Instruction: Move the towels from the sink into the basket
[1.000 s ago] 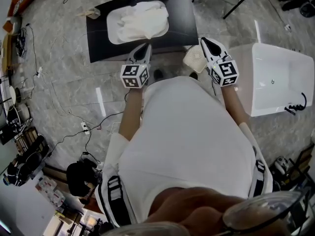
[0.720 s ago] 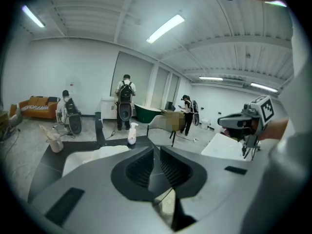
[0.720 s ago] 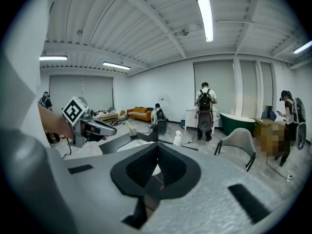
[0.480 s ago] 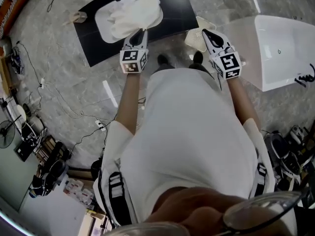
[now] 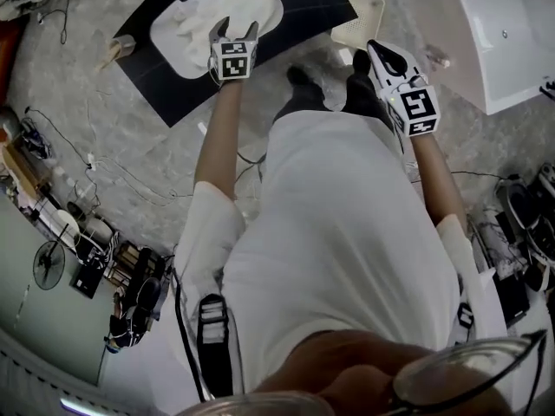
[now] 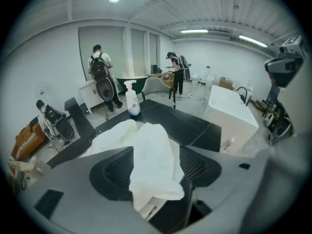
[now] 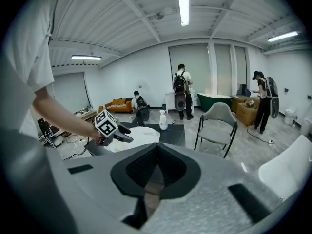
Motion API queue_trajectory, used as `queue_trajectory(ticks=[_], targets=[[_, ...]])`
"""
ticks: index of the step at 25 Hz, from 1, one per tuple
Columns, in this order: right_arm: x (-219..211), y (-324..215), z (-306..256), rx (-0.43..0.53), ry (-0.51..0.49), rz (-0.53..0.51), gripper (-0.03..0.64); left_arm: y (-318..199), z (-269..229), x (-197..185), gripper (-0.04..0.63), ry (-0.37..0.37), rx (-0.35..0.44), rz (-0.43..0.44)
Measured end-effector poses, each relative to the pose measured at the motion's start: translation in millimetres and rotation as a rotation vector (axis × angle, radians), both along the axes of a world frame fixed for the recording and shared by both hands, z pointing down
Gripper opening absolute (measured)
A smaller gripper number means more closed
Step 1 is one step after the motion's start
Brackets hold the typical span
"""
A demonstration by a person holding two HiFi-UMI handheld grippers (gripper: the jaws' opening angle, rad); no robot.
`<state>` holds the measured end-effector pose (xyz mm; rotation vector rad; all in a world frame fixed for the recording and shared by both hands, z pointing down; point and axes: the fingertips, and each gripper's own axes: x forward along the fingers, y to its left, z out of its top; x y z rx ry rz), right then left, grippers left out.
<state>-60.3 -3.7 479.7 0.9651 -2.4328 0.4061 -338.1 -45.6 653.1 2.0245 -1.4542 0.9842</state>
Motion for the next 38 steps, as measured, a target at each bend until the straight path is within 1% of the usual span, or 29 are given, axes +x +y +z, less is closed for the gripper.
queue_trajectory(ticks=[2, 5, 7, 10, 12, 13, 14, 15, 16, 17, 19, 21, 23, 28, 34, 38], targets=[[-1.3, 2.8, 14.0, -0.024, 0.013, 0.012, -0.003, -14.6, 32.1, -7.5, 0.303, -0.049, -0.049, 0.031], [-0.8, 11.4, 36.4, -0.068, 0.035, 0.031, -0.003, -19.4, 80.3, -9.5, 0.366, -0.100, -0.159, 0.091], [1.3, 14.4, 46.2, -0.091, 0.045, 0.045, -0.003, -22.7, 101.4, -7.8, 0.395, -0.145, -0.201, 0.129], [4.3, 17.2, 55.5, -0.113, 0.058, 0.053, -0.003, -30.0, 126.4, -9.6, 0.411, -0.234, -0.239, 0.160], [3.6, 18.2, 61.1, -0.121, 0.066, 0.054, -0.003, -31.1, 142.5, -19.4, 0.410, -0.284, -0.278, 0.149], [2.9, 18.0, 63.2, -0.123, 0.068, 0.055, -0.003, -31.1, 147.7, -24.4, 0.408, -0.295, -0.293, 0.138], [2.7, 17.5, 64.5, -0.124, 0.068, 0.057, -0.003, -30.8, 150.0, -27.6, 0.373, -0.297, -0.304, 0.131], [3.5, 16.9, 65.0, -0.125, 0.066, 0.058, -0.003, -30.2, 149.8, -28.9, 0.264, -0.297, -0.308, 0.127], [5.0, 16.5, 64.9, -0.125, 0.065, 0.060, -0.003, -29.1, 147.7, -28.8, 0.182, -0.295, -0.308, 0.126], [6.9, 16.5, 64.5, -0.126, 0.064, 0.061, -0.003, -27.2, 144.7, -27.8, 0.141, -0.289, -0.307, 0.125], [10.3, 17.9, 64.1, -0.129, 0.066, 0.060, -0.003, -21.0, 136.8, -25.8, 0.098, -0.263, -0.307, 0.114], [12.2, 18.9, 64.0, -0.127, 0.065, 0.055, -0.003, -14.6, 124.9, -26.0, 0.074, -0.235, -0.297, 0.087], [15.3, 17.5, 62.0, -0.119, 0.063, 0.049, -0.003, -10.6, 107.5, -27.3, 0.060, -0.215, -0.264, 0.052], [27.1, 13.9, 49.3, -0.104, 0.044, 0.045, -0.003, 0.9, 50.2, -33.0, 0.057, -0.186, -0.163, -0.053], [50.7, 11.7, 19.5, -0.058, 0.024, 0.010, -0.003, 17.9, -32.5, -17.3, 0.055, -0.138, -0.024, -0.164], [52.5, 3.9, 9.2, -0.023, 0.009, -0.020, -0.003, 24.8, -84.4, -18.6, 0.055, -0.054, 0.073, -0.269]])
